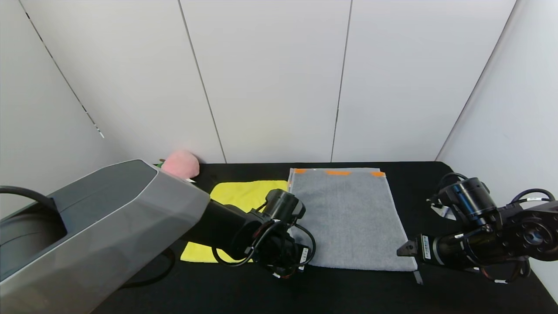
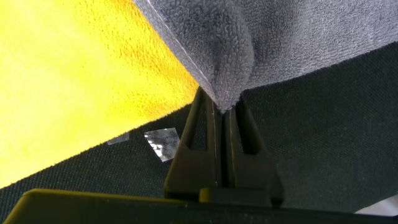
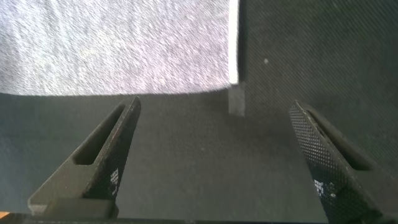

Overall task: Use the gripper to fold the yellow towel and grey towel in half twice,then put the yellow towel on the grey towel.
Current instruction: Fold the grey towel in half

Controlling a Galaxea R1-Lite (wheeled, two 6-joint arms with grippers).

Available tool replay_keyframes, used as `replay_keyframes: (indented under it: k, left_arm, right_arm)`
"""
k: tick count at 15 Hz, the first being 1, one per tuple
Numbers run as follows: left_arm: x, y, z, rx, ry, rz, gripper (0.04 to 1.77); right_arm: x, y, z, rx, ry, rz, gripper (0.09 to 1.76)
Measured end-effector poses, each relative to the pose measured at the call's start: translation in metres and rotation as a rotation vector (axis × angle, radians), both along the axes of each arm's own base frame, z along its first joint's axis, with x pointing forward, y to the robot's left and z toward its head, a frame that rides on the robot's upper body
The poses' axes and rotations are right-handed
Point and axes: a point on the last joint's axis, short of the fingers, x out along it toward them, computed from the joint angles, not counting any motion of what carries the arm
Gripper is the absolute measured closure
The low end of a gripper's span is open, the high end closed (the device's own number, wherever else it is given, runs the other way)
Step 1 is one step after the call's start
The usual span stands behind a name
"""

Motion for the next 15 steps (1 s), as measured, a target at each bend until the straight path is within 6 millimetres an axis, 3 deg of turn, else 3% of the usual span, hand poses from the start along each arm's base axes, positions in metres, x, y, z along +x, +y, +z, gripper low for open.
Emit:
replay_keyframes:
  k: [15]
  left_arm:
    - [0.0,0.0,0.0,-0.001,-0.001,0.0,1.68]
  right_arm:
    - [0.016,0.007,-0.021,0.004,-0.002,0.005,0.14]
